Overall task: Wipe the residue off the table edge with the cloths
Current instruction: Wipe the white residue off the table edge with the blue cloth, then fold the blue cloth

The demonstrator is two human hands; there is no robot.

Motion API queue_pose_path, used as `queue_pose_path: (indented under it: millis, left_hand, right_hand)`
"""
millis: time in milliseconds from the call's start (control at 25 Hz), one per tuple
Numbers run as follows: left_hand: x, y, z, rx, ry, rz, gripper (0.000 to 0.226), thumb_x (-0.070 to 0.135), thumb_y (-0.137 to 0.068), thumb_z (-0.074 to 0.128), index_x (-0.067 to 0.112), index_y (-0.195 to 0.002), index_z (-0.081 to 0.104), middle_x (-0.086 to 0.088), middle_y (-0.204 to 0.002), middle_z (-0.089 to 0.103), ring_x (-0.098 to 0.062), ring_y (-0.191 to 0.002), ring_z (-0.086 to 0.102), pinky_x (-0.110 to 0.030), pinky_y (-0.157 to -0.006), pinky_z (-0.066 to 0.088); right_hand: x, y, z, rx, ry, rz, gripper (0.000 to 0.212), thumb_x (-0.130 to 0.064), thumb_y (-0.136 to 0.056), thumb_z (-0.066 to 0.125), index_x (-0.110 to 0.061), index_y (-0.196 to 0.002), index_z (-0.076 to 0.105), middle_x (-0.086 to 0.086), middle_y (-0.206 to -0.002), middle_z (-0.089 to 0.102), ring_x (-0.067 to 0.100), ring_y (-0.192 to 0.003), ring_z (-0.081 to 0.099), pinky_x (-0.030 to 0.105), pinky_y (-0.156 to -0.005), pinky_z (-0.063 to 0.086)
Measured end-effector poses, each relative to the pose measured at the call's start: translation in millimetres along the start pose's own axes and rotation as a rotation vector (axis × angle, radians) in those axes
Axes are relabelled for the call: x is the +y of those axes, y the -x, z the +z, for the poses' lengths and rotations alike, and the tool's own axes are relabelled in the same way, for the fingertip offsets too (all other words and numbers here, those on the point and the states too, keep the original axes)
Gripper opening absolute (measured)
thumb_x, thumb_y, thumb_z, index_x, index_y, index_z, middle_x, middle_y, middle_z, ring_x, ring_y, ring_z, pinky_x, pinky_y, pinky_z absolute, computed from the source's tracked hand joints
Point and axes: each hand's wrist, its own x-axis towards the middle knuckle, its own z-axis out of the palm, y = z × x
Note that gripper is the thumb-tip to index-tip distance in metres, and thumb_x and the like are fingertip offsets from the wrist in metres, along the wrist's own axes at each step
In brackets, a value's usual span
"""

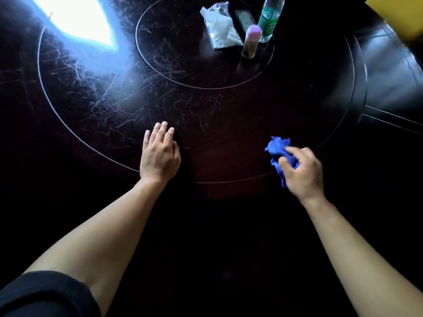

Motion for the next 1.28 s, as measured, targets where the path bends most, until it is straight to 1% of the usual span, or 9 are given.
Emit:
queue_pose_path:
  millis: [160,320,600,760,840,960,1120,1200,1280]
  left_hand:
    - [-2,-2,1,-0.027,0.008,-0.001,0.05,0.028,-0.097,0.036,0.009,-0.142,0.048,-0.012,-0.159,0.036,-0.026,-0.151,0.025,-0.048,-0.125,0.014]
    - [-4,-3,-5,-0.097,-0.026,0.022,0.055,0.04,-0.099,0.043,0.008,-0.144,0.043,-0.014,-0.16,0.031,-0.027,-0.152,0.019,-0.048,-0.125,0.008]
    - [-22,-18,-29,-0.244,0.323,-0.038,0.042,0.02,-0.103,0.043,0.005,-0.142,0.051,-0.009,-0.162,0.031,-0.019,-0.153,0.018,-0.037,-0.126,0.006]
    - [-18,20,-37,-0.209,0.166,0.068,0.05,0.014,-0.098,0.051,0.003,-0.146,0.044,-0.013,-0.162,0.028,-0.027,-0.153,0.017,-0.042,-0.126,0.01]
    - [-16,56,-40,-0.201,0.174,0.066,0.049,0.012,-0.097,0.052,0.001,-0.145,0.045,-0.016,-0.16,0.031,-0.03,-0.152,0.02,-0.045,-0.125,0.014]
    - [-4,116,-54,-0.116,0.299,-0.057,0.035,0.009,-0.096,0.055,-0.001,-0.129,0.06,-0.018,-0.148,0.049,-0.031,-0.144,0.038,-0.043,-0.121,0.028]
    - [42,211,-70,0.018,0.499,-0.27,0.018,0.019,-0.095,0.053,0.011,-0.103,0.068,-0.003,-0.101,0.069,-0.017,-0.096,0.065,-0.031,-0.089,0.05]
    - [71,250,-72,-0.116,0.7,-0.535,0.02,0.031,-0.098,0.054,0.019,-0.092,0.069,0.006,-0.086,0.071,-0.005,-0.08,0.066,-0.027,-0.075,0.049]
    - [103,282,-70,-0.348,1.165,-0.882,0.034,0.043,-0.098,0.053,0.016,-0.092,0.073,-0.002,-0.083,0.074,-0.011,-0.075,0.07,-0.03,-0.069,0.055]
  right_hand:
    - [-18,80,29,-0.231,-0.023,-0.247,0.031,-0.022,-0.082,0.068,-0.018,-0.113,0.071,0.002,-0.093,0.06,0.017,-0.081,0.061,0.026,-0.079,0.048]
    - [-55,158,38,-0.567,-0.22,-0.298,0.031,-0.025,-0.083,0.066,-0.022,-0.114,0.07,-0.003,-0.091,0.057,0.008,-0.076,0.058,0.024,-0.075,0.05]
    - [-74,116,32,-0.056,-0.345,-0.073,0.03,-0.029,-0.086,0.064,-0.012,-0.11,0.071,-0.001,-0.088,0.054,0.0,-0.07,0.053,0.01,-0.067,0.042]
    - [-90,121,61,-0.167,-0.2,-0.034,0.03,-0.023,-0.084,0.07,-0.019,-0.113,0.07,-0.004,-0.092,0.053,0.012,-0.073,0.057,0.029,-0.071,0.052]
    - [-94,138,73,-0.276,-0.187,-0.085,0.031,-0.026,-0.083,0.07,-0.022,-0.114,0.07,-0.004,-0.094,0.053,0.014,-0.078,0.058,0.029,-0.076,0.051]
    - [-93,170,72,-0.408,-0.242,-0.115,0.028,-0.028,-0.081,0.07,-0.028,-0.109,0.07,-0.008,-0.089,0.052,0.006,-0.074,0.055,0.025,-0.074,0.05]
    - [-79,208,42,-0.393,-0.329,-0.094,0.03,-0.027,-0.079,0.07,-0.025,-0.108,0.07,-0.01,-0.088,0.052,0.003,-0.073,0.055,0.019,-0.072,0.048]
    - [-66,225,21,-0.364,-0.343,-0.103,0.032,-0.027,-0.078,0.069,-0.023,-0.11,0.069,-0.009,-0.091,0.053,0.004,-0.076,0.057,0.017,-0.074,0.048]
    - [-52,245,-3,-0.363,-0.304,-0.169,0.035,-0.024,-0.077,0.071,-0.02,-0.112,0.067,-0.006,-0.094,0.054,0.01,-0.082,0.058,0.022,-0.077,0.049]
